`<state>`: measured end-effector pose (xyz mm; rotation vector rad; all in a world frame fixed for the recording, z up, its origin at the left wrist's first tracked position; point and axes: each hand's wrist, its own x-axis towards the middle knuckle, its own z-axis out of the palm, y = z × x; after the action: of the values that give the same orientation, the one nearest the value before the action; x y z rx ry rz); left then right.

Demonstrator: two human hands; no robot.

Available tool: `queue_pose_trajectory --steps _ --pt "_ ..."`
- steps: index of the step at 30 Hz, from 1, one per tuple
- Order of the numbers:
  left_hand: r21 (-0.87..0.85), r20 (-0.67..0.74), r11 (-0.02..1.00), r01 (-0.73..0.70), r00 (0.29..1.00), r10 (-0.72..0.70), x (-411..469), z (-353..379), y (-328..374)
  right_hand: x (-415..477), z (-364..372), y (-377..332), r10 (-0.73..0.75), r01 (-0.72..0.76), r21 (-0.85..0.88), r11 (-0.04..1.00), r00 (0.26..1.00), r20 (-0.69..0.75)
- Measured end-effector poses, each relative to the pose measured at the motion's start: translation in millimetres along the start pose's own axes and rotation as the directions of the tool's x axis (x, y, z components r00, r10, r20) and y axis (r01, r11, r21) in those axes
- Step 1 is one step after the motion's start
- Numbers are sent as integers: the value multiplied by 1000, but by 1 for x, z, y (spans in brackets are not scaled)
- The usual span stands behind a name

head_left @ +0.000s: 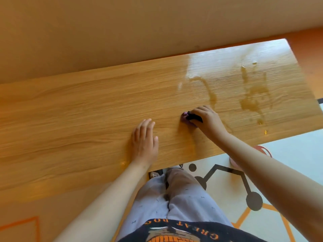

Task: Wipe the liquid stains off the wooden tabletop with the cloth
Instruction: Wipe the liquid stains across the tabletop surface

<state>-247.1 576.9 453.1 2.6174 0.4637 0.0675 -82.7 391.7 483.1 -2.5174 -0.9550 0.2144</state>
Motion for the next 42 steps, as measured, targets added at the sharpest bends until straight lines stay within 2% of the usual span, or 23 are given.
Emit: queue_pose_trajectory --steps 6,11,13,16,19,21,29,32,37,40,42 --pt "113 42 990 -89 995 85 -3 25 13 -115 2 0 50 -56 69 996 995 92" --pt "120 12 988 -92 996 91 -1 26 16 -112 -3 11 33 -44 61 997 986 163" --pt "122 8 989 -86 996 85 1 26 16 -87 -6 21 49 -53 25 998 991 123" --pt "131 7 988 -86 996 86 -1 26 16 -50 -10 34 152 -152 -10 988 988 -29" --pt "127 7 989 -81 997 81 -5 26 16 -34 -7 31 293 -293 25 956 943 -158" --pt "130 3 989 -77 997 77 -5 26 16 -40 0 21 339 -339 34 940 918 -205" --pt "144 18 988 -64 998 62 -3 26 17 -127 25 -22 274 -250 196 948 956 -104" --pt "141 9 988 -57 998 56 -2 25 18 -130 10 8 414 -376 233 897 899 -143" --pt "140 23 989 -37 999 34 -3 25 19 -138 -26 80 676 -644 209 736 680 -283" --pt "139 33 990 -34 999 29 -2 26 19 -135 -28 89 732 -720 190 667 589 -342" --pt "139 39 990 -32 999 27 -2 26 19 -129 -18 74 721 -723 161 672 589 -366"
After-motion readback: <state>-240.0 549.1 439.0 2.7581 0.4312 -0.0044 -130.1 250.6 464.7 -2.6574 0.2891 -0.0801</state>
